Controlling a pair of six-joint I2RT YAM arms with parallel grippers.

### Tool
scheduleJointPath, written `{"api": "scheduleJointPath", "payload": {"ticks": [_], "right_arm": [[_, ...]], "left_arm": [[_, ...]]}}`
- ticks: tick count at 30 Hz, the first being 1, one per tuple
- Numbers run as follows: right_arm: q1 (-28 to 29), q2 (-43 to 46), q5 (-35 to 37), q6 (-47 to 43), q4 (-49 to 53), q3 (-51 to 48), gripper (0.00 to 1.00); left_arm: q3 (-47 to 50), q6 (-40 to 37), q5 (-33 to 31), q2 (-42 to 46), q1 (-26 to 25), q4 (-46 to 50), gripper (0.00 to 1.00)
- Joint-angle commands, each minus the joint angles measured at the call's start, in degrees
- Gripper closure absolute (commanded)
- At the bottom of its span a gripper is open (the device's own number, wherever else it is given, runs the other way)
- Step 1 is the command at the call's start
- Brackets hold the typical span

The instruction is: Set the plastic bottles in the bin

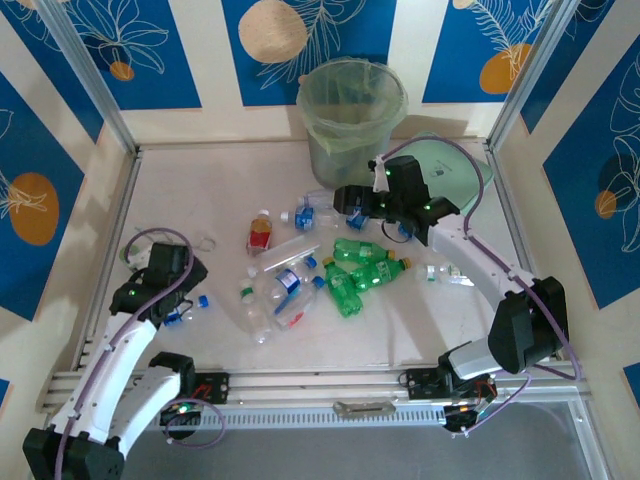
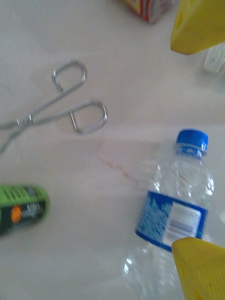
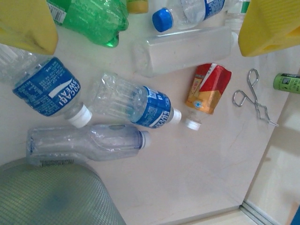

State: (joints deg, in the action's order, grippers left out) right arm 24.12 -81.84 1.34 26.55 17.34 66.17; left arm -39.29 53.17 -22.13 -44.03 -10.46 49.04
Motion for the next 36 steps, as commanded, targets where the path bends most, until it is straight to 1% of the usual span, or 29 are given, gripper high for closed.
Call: {"api": "scheduleJointPath", "payload": {"ticks": [1, 5, 7, 10, 16, 22, 27, 32, 33, 36], "right_arm": [[0.1, 1.5, 0.7, 0.2, 0.2, -1.4, 0.01], [0.5, 1.1, 1.0, 0.2, 0.1, -1.7, 0.01], [0.7, 1.0, 1.3, 0.1, -0.3, -1.9, 0.01], [0.8, 1.4, 1.0, 0.2, -1.1, -2.6, 0.01], [0.9, 2.4, 1.0, 0.1, -0.3, -3.6, 0.01], [0.9, 5.3, 2.6, 0.2, 0.1, -5.8, 0.01], [0.8, 6.7, 3.6, 0.1, 0.7, -6.4, 0.01], [0.8, 7.6, 4.4, -0.4, 1.4, -6.5, 0.01], [0.8, 7.7, 4.6, -0.3, 1.5, -6.5, 0.01], [0.7, 7.9, 4.9, -0.4, 1.7, -6.8, 0.01]], "left_arm": [[-2.0, 11.7, -2.4, -0.3, 2.0, 8.6, 0.00], [-1.1, 21.3, -1.4, -0.6, 4.1, 11.2, 0.00], [0.1, 25.4, -0.6, -1.2, 5.2, 10.5, 0.00], [2.2, 29.4, 0.7, -2.9, 6.9, 7.4, 0.00], [5.0, 32.8, 3.7, -8.6, 10.1, -2.2, 0.00], [5.5, 34.9, 4.8, -16.4, 12.2, -7.3, 0.00], [6.5, 37.8, 7.8, -23.7, 13.9, -10.7, 0.00], [6.7, 38.2, 10.2, -29.7, 14.4, -14.8, 0.00], [6.7, 38.2, 10.6, -30.5, 14.4, -15.4, 0.01], [6.6, 38.1, 11.4, -31.9, 14.3, -16.3, 0.09]]}}
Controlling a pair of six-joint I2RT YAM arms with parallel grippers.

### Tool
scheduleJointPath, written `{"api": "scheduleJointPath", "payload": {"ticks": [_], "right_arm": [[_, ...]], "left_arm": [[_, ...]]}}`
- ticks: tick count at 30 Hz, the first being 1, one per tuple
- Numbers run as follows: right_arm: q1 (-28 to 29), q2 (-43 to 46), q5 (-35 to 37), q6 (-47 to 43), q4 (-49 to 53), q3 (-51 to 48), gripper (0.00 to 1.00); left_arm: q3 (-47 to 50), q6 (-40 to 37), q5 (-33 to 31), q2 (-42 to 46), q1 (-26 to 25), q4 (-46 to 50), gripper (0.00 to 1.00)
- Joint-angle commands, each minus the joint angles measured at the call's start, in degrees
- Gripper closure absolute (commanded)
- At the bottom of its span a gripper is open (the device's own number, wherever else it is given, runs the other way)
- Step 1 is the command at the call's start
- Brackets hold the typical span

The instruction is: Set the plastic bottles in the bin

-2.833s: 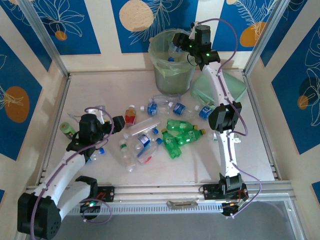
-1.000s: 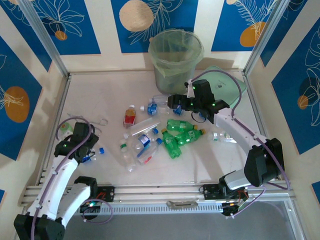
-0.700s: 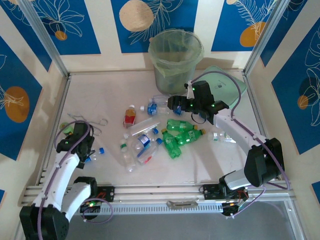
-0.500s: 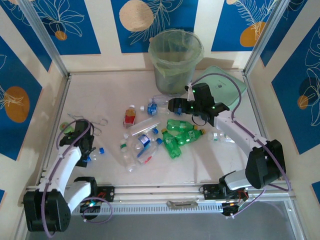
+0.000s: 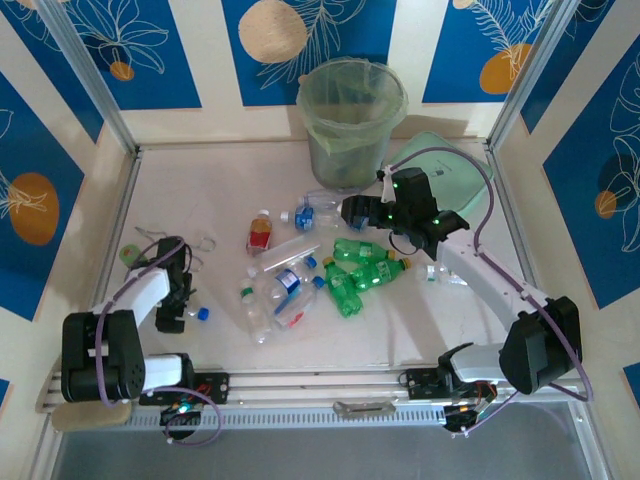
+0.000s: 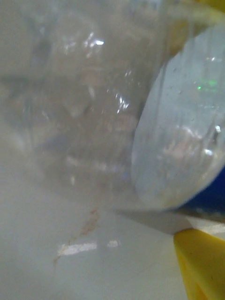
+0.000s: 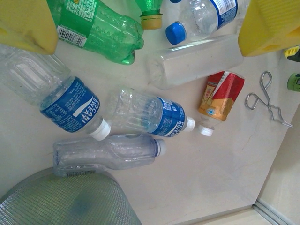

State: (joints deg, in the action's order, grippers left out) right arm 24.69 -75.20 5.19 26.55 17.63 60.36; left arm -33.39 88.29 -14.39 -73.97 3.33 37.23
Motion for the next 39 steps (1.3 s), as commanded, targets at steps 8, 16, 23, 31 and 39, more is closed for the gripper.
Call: {"api": "scheduleJointPath", "payload": {"ticks": [8, 16, 23, 31, 39], "right_arm": [[0.2, 0.3, -0.3, 0.2, 0.7, -0.9, 0.01], [0.9, -0.4, -6.7, 1.6, -3.4, -1.7, 0.01], [5.2, -4.1, -13.5, 3.5, -10.6, -1.7, 0.01], [11.0, -10.7, -24.5, 4.2, -17.4, 1.6, 0.00], [14.3, -15.8, -32.0, 5.5, -24.8, 1.8, 0.10]], "left_arm": [[1.9, 1.9, 5.2, 0.5, 0.6, -5.7, 0.35], [-0.5, -4.0, 7.7, 12.3, -0.1, -7.9, 0.39], [-2.4, -4.2, 10.9, 19.0, -6.0, -12.5, 0.53], [-4.1, -5.0, 15.6, 13.6, -19.5, -29.8, 0.53], [-9.6, -7.1, 17.1, 5.6, -27.3, -37.3, 0.53]]}}
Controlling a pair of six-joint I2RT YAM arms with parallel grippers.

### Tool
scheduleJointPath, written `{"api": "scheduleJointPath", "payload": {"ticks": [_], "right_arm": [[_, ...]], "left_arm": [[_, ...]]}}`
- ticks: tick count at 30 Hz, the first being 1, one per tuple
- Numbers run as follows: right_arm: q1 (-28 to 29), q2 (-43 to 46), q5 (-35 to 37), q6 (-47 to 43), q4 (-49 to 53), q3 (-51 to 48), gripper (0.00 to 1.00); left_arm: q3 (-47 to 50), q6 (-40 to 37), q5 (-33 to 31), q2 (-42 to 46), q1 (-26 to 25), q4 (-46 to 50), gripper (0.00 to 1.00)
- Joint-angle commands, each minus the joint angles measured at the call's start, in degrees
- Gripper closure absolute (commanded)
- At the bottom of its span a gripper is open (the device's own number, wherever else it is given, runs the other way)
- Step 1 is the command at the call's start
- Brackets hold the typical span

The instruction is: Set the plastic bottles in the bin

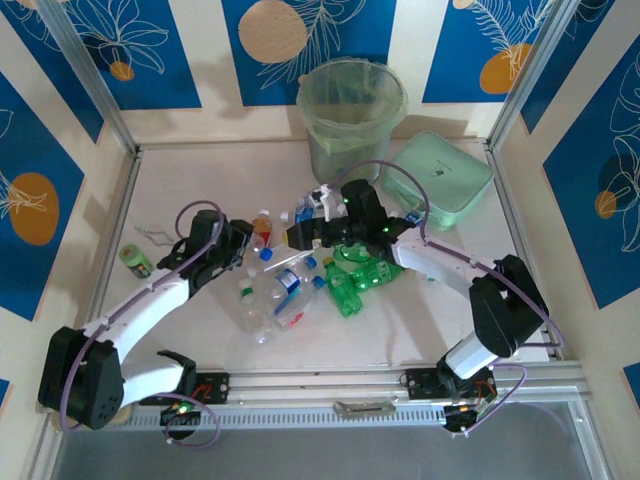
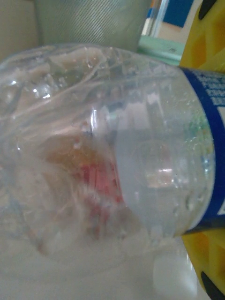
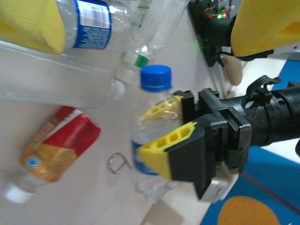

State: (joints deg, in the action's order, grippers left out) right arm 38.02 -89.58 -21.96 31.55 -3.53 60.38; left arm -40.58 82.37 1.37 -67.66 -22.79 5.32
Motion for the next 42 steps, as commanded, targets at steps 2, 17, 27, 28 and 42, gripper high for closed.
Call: {"api": "scheduleJointPath", "payload": {"ticks": [2, 17, 27, 28, 42], "right_arm": [[1.7, -2.6, -4.9, 0.6, -4.0, 1.7, 0.14], [3.9, -8.5, -4.6, 0.8, -4.5, 3.6, 0.38], [3.4, -9.2, -6.2, 0.4, -4.0, 4.0, 0.63], [3.3, -9.1, -6.4, 0.4, -3.9, 4.0, 0.66], [0.0, -5.7, -4.5, 0.5, -2.4, 2.3, 0.74]], "left_arm": [[-2.4, -0.3, 2.1, -1.4, -1.8, -6.9, 0.53], [-0.5, 1.4, 4.3, -1.8, -4.2, -10.1, 0.52], [-0.3, 1.3, 5.0, -2.1, -4.5, -10.0, 0.51], [-0.3, 1.3, 5.0, -2.1, -4.4, -10.0, 0.50], [-0.5, -4.4, 3.4, 2.1, -0.6, -7.3, 0.00]]}}
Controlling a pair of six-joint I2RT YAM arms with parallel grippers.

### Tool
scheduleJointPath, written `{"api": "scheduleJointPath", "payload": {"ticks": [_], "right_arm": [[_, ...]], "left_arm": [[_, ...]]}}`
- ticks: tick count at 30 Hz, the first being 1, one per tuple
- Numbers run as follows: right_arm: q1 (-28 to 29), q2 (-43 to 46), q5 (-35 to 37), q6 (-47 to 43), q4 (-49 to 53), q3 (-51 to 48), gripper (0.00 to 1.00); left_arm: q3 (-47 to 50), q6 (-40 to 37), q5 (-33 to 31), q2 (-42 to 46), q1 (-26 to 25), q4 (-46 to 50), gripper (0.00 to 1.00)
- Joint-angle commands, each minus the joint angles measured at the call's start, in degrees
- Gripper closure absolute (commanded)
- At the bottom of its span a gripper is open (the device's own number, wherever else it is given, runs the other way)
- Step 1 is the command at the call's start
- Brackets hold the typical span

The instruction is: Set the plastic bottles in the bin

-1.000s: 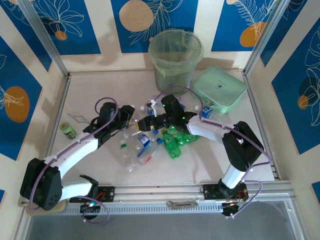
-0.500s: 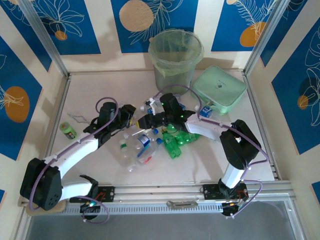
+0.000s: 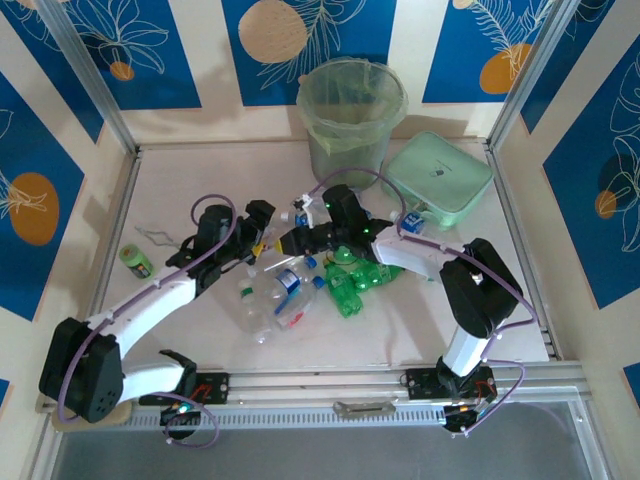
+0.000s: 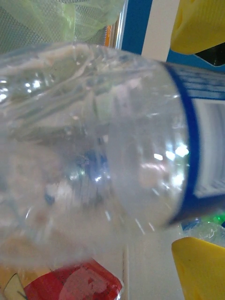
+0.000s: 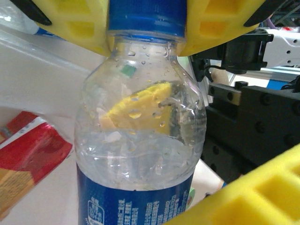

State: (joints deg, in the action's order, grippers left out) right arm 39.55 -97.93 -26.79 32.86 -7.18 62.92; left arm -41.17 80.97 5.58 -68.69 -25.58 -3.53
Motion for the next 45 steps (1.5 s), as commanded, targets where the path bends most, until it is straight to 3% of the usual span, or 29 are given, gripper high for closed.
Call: {"api": "scheduleJointPath", "payload": {"ticks": [1, 7, 12, 18, 29, 45], "right_arm": [[-2.0, 3.4, 1.0, -1.5, 2.3, -0.2, 0.74], [-6.9, 8.9, 4.8, -5.7, 9.9, 2.0, 0.74], [-10.8, 13.2, 7.7, -8.2, 14.9, 6.8, 0.74], [-15.2, 13.9, 13.4, -9.7, 22.9, 16.4, 0.74], [-23.9, 4.6, 19.1, -3.6, 28.5, 33.0, 0.76], [-26.6, -13.6, 16.8, 1.4, 35.2, 54.6, 0.72]], "left_arm": [[0.3, -3.7, -0.7, 3.8, 3.7, 2.3, 0.00], [3.2, -7.4, 0.6, 9.0, 14.6, 6.1, 0.00], [6.1, -12.4, 1.3, 10.5, 19.2, 6.1, 0.00], [5.7, -23.9, 9.1, 7.6, 19.5, 2.3, 0.00], [3.8, -28.8, 24.5, -2.1, 18.9, -1.4, 0.00], [4.2, -33.9, 22.4, 2.8, 18.2, 5.0, 0.00]]}}
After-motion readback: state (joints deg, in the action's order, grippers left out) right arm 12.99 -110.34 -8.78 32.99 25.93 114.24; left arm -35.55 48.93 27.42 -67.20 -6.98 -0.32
